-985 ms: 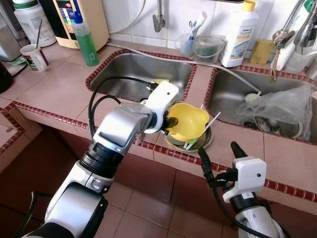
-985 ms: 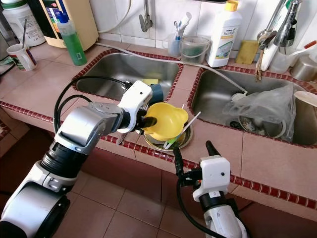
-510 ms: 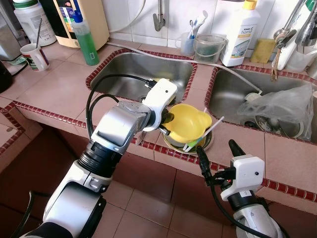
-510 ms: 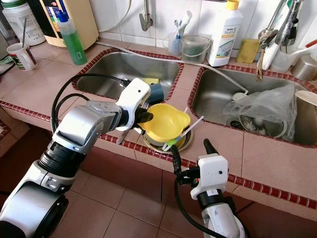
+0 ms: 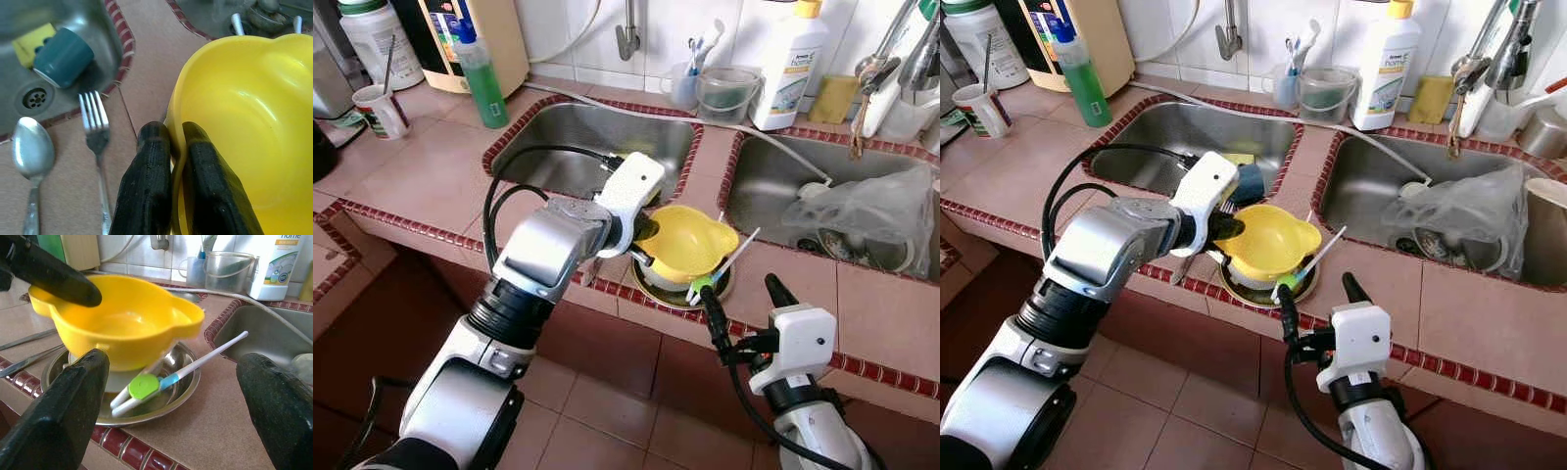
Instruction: Kitchen organization
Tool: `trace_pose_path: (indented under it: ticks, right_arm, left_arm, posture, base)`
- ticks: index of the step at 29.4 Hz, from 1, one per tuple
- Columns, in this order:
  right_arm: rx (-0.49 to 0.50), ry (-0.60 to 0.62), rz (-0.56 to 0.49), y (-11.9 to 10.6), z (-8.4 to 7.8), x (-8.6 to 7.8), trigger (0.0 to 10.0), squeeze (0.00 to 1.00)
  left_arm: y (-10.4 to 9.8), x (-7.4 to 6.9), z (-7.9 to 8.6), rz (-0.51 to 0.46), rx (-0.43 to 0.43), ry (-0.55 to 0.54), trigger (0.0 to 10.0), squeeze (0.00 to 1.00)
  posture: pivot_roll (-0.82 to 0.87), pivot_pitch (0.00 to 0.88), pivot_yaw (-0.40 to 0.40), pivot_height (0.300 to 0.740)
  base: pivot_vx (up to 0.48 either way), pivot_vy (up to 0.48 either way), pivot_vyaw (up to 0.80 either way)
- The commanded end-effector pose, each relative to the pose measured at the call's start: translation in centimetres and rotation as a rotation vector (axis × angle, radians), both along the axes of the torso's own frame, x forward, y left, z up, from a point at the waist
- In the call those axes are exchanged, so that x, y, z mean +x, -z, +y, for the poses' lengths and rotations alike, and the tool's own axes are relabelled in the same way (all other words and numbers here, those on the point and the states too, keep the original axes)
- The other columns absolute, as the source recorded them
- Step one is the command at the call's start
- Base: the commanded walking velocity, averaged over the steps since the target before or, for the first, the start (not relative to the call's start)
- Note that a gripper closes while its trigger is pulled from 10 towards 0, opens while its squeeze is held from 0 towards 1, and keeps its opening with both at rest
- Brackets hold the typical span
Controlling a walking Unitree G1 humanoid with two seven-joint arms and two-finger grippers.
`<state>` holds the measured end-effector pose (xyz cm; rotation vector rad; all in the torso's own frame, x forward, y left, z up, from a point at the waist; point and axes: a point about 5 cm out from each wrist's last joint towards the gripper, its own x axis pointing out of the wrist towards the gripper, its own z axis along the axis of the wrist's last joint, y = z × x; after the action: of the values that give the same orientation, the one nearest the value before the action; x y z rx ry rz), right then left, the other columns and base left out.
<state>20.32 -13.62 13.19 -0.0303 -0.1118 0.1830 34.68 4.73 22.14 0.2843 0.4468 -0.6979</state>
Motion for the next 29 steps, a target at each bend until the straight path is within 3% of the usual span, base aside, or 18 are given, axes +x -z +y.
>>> trace_pose_path:
  ticks: [1,2,3,4,5,12,17,22,23,27,29]
  right_arm:
    - [0.001,0.004,-0.002,-0.1,0.0,0.0,10.0,0.00]
    - [0.002,0.004,-0.002,-0.1,0.0,0.0,10.0,0.00]
    - [0.002,0.004,-0.002,-0.1,0.0,0.1,10.0,0.00]
    - [0.001,0.003,-0.003,-0.1,0.0,0.1,10.0,0.00]
    - [0.001,0.001,-0.003,-0.1,0.0,0.1,10.0,0.00]
    - [0.000,-0.003,-0.005,-0.1,0.0,0.2,10.0,0.00]
    - [0.000,-0.006,-0.005,-0.1,0.1,0.2,10.0,0.00]
    - [0.001,-0.007,-0.006,-0.2,0.0,0.2,10.0,0.00]
    - [0.000,-0.008,-0.007,-0.2,0.1,0.2,10.0,0.00]
    - [0.000,-0.010,-0.007,-0.2,0.1,0.2,10.0,0.00]
    - [0.000,-0.010,-0.007,-0.2,0.0,0.2,10.0,0.00]
  left_arm:
    - [-1.4,0.6,0.6,-0.057,-0.007,-0.028,0.5,0.00]
    - [-1.5,0.7,0.7,-0.061,-0.006,-0.030,1.4,0.00]
    - [-1.5,0.7,0.7,-0.063,-0.006,-0.030,1.4,0.00]
    - [-1.6,0.9,0.9,-0.069,0.005,-0.036,7.3,0.00]
    - [-1.6,0.9,0.9,-0.061,0.012,-0.029,10.0,0.00]
    - [-1.1,0.8,0.8,-0.073,0.054,-0.015,10.0,0.00]
    - [-1.5,1.1,1.1,-0.177,0.108,-0.040,10.0,0.00]
    - [-1.7,1.2,1.1,-0.213,0.116,-0.054,10.0,0.00]
    - [-2.1,1.4,1.3,-0.263,0.131,-0.068,10.0,0.00]
    - [-3.6,1.4,1.5,-0.412,0.070,-0.049,10.0,0.00]
    - [-3.6,1.0,1.7,-0.337,-0.058,-0.005,10.0,0.00]
  posture:
    - [-0.08,0.080,0.069,0.731]
    - [-0.07,0.080,0.069,0.731]
    - [-0.07,0.080,0.069,0.731]
    - [-0.07,0.079,0.067,0.731]
    - [-0.07,0.079,0.067,0.731]
    - [-0.07,0.079,0.065,0.731]
    - [-0.07,0.079,0.063,0.731]
    - [-0.07,0.081,0.060,0.731]
    - [-0.07,0.082,0.060,0.731]
    - [-0.06,0.081,0.059,0.731]
    - [-0.06,0.080,0.059,0.731]
  base:
    - [0.000,0.000,0.00]
    - [0.000,0.000,0.00]
    - [0.000,0.000,0.00]
    - [0.000,0.000,0.00]
    - [0.000,0.000,0.00]
    - [0.000,0.000,0.00]
    - [0.000,0.000,0.00]
    - [0.000,0.000,0.00]
    - [0.000,0.000,0.00]
    - [0.000,0.000,0.00]
    - [0.000,0.000,0.00]
